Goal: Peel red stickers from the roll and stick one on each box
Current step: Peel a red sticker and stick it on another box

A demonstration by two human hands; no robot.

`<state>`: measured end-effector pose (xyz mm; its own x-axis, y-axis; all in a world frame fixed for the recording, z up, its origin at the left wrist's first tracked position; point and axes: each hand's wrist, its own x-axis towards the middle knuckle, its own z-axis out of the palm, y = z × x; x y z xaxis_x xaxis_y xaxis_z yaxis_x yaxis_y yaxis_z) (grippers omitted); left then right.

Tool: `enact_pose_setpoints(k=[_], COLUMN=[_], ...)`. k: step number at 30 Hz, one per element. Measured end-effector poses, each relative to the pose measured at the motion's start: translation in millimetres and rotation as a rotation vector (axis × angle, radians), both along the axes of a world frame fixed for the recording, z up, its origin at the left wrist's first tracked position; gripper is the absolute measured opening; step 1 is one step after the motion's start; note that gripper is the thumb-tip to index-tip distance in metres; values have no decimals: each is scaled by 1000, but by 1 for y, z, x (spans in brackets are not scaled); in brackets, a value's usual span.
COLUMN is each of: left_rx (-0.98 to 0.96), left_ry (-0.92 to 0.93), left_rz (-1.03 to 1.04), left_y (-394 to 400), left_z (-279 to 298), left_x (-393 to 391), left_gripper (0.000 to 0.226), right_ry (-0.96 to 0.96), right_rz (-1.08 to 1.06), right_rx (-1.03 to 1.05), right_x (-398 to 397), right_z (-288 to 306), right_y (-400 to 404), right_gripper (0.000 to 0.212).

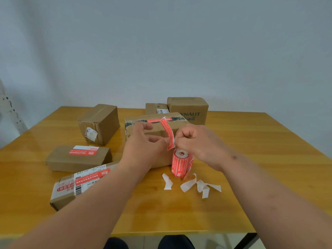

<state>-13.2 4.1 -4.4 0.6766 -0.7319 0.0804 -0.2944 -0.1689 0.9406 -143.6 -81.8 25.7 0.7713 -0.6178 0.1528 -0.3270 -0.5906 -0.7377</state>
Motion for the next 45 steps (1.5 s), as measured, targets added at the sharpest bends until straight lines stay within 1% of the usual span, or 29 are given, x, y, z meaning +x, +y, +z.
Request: enact_pose_setpoints(k=[1, 2, 4, 5, 7, 8, 11, 12, 14, 16, 18, 20, 23, 25, 29, 31, 33, 35, 37, 39, 41, 43, 45], left_rx=[2, -6, 6, 28, 76, 85, 58, 50, 48, 58, 75, 93, 146, 173, 151, 133, 125, 113, 112, 125, 132, 137, 144], left_ry=[-84, -164, -256, -263, -207, -153, 70, 107, 119, 97, 58, 21, -24, -15, 112, 179, 227, 274, 319, 344, 370, 395, 412], left_rz=[0, -12, -84, -128, -185, -189, -219, -227, -231, -227, -208, -189, -161, -137, -56, -24, 0, -10, -39, -73, -105, -122, -142], left_y=[3, 6, 11, 13, 15, 16, 18, 19, 20, 19, 18, 17, 17, 18, 21, 22, 23, 24, 24, 23, 21, 20, 19], left_z=[-1, -1, 2, 4, 7, 10, 13, 14, 14, 14, 13, 12, 12, 13, 15, 16, 16, 15, 15, 15, 15, 14, 14], left_x=[-1, -3, -6, -8, -9, -8, -4, -3, -1, -1, 0, 2, 6, 12, 23, 25, 25, 24, 22, 19, 17, 15, 14], left_gripper=[42, 33, 5, 10, 23, 24, 14, 13, 10, 4, 6, 11, 13, 14, 12, 10, 9, 10, 9, 9, 8, 9, 10], right_ry=[-13, -22, -27, -22, -12, -13, -20, -18, -5, 18, 21, 30, 106, 175, 340, 386, 434, 511, 582, 611, 549, 364, 155], right_rz=[-7, -14, -22, -23, -25, -23, -17, -19, -10, 4, 4, -7, -51, -107, -312, -456, -582, -607, -563, -524, -529, -530, -474], right_rx=[-1, -2, -1, -2, -2, 0, 9, 12, 7, -10, -35, -60, -124, -178, -296, -286, -266, -296, -319, -363, -439, -490, -508], right_x=[0, 1, 1, 2, 2, 2, 2, 2, 1, 1, 3, 3, 0, -5, -16, -21, -28, -34, -34, -30, -25, -20, -14], right_z=[-1, -1, -2, -3, -3, -2, -3, -2, -2, -2, -3, -5, -6, -8, -16, -18, -19, -20, -23, -26, -27, -27, -23], right_y=[1, 2, 3, 3, 3, 4, 4, 5, 5, 6, 6, 5, 0, -7, -23, -30, -36, -38, -35, -31, -29, -27, -22], right_gripper=[19, 19, 18, 19, 21, 23, 30, 30, 30, 22, 16, 16, 16, 16, 22, 27, 27, 25, 22, 18, 15, 14, 14])
